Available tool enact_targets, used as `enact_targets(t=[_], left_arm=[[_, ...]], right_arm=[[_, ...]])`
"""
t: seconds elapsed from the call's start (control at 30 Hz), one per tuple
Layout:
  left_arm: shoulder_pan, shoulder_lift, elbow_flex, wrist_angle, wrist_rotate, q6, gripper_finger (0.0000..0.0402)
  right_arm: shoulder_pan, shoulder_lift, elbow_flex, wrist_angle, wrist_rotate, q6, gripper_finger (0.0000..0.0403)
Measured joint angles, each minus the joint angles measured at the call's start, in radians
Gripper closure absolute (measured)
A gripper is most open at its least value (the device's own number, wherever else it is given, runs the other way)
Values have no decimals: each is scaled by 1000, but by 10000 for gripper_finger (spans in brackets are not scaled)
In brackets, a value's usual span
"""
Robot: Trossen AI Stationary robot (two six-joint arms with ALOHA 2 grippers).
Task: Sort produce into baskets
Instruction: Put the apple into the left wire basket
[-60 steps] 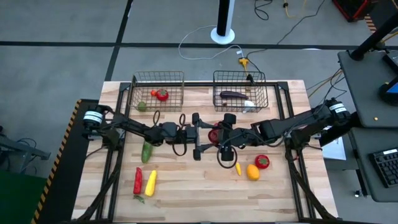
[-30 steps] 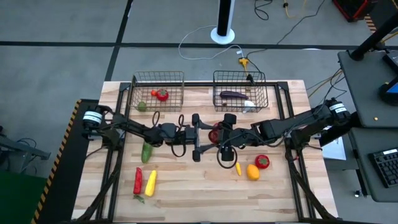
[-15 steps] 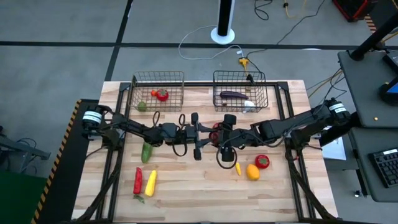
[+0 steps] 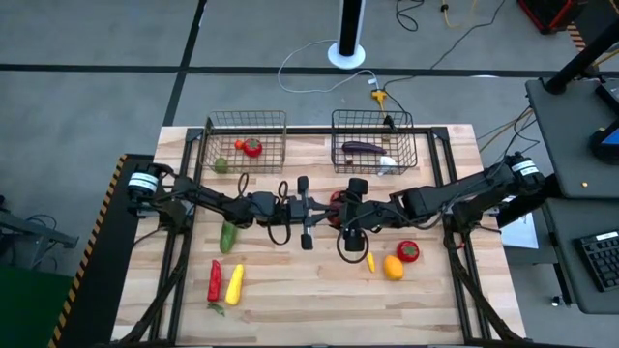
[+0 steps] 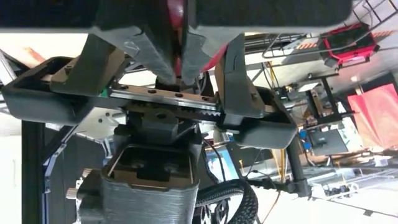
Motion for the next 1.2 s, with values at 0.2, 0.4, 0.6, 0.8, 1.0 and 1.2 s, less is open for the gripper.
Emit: enact_targets(t=[0.2,0.4,0.6,0.8,1.0,1.2], left_arm=[[-1,0,0,0,-1,12,401],[-1,3,-2,-19,-4,11,401],[-1,2,-2,-14,-5,9,401],[0,-14,-2,-56,-59,8,401],[22,-93,-1,-191,-93,3,401],[36,-164,-2,-318,-139,4,402]], right_arm=[[0,0,0,3,1,0,90],[0,-2,0,21,6,3,67],[0,-2,0,15,5,7,73],[-1,-8,-1,7,2,7,76],[-5,-36,-2,3,18,7,72],[-7,-48,-2,5,34,7,79]])
